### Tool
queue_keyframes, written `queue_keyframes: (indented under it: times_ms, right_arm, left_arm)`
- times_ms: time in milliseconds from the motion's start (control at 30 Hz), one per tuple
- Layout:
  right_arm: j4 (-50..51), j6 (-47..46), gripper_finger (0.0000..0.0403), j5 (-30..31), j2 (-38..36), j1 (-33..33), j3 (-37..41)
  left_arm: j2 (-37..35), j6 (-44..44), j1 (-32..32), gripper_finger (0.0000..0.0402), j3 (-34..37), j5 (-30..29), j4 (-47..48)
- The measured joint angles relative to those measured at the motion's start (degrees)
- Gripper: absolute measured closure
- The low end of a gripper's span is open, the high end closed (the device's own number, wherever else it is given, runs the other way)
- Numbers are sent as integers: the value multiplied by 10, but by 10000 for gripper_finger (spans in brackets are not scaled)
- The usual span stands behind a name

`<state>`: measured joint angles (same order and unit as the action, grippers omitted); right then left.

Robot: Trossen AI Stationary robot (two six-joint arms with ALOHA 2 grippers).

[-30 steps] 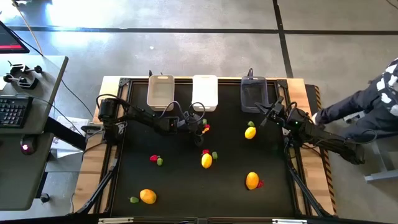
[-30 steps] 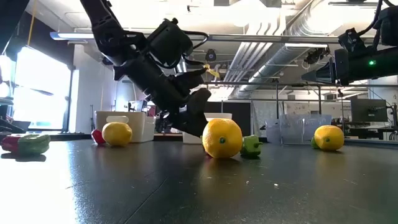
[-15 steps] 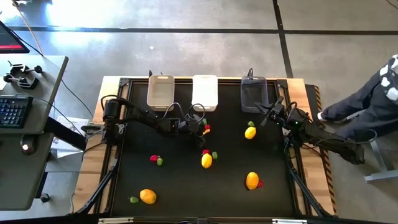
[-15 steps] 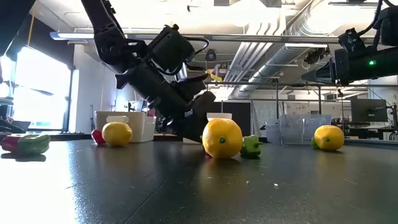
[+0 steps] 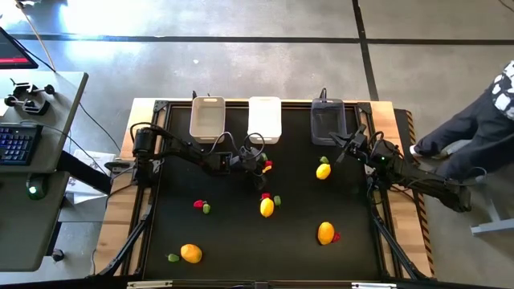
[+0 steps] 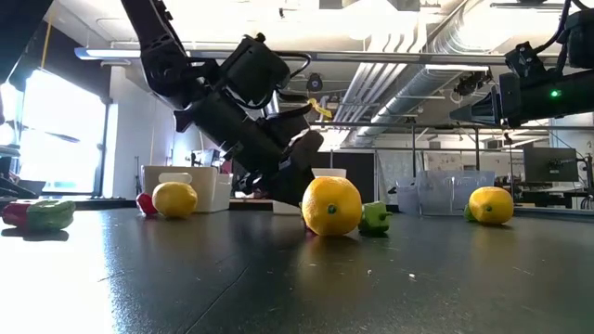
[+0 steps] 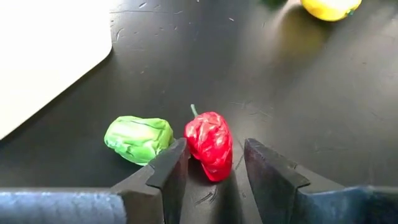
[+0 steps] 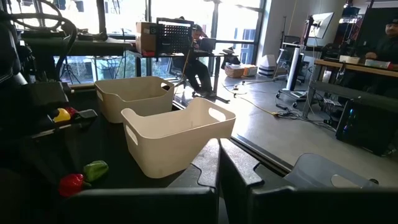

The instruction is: Sort produce into baskets

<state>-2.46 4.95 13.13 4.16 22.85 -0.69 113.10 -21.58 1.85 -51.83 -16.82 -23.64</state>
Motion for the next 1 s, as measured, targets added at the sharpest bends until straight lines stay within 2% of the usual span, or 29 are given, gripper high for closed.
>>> queue_keyframes:
  times_ms: [533,733,1000]
  right_arm:
    - [0,0,402,0,0,0,0]
    - [0,0,402,0,0,0,0]
    - [0,0,402,0,0,0,0]
  left_arm:
    - [0,13,6,348,0,15,-7]
    - [-1,39,17,372,0,64,-9]
    - [-1,63,24,397,0,84,-11]
